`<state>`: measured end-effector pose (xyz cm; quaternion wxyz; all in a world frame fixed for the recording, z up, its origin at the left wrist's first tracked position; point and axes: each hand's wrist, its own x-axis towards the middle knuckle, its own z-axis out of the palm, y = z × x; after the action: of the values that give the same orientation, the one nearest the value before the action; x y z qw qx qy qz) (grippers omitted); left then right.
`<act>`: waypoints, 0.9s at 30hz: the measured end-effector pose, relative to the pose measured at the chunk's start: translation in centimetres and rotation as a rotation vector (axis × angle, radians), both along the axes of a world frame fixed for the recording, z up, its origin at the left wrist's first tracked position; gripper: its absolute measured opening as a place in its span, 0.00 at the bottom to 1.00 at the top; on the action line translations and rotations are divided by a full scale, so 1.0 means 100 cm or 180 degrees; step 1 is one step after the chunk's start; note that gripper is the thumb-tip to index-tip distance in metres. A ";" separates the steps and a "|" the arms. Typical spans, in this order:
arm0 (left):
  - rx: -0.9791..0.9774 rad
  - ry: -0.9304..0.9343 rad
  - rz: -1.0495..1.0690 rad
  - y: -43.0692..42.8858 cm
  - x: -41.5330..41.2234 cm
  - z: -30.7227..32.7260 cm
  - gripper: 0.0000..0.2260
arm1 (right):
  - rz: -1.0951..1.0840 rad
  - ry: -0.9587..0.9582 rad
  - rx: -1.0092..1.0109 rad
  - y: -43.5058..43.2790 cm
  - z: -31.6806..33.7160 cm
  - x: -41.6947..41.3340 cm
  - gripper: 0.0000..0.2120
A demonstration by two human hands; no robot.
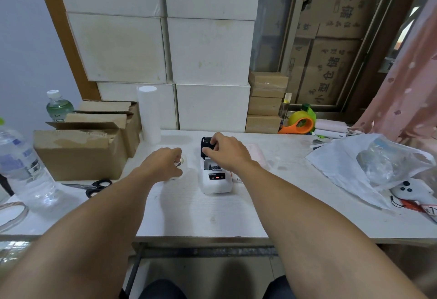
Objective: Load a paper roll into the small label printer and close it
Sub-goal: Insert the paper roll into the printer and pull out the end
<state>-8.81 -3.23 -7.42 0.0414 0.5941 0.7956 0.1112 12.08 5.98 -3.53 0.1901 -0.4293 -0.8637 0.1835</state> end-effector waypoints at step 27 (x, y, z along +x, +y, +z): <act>0.0602 -0.0512 0.0305 0.005 -0.005 -0.004 0.08 | 0.0349 -0.0440 0.0197 -0.003 -0.015 -0.018 0.15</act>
<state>-9.31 -2.73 -7.79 0.0434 0.5458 0.8032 0.2349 10.28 5.65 -5.01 0.1329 -0.3869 -0.9022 0.1368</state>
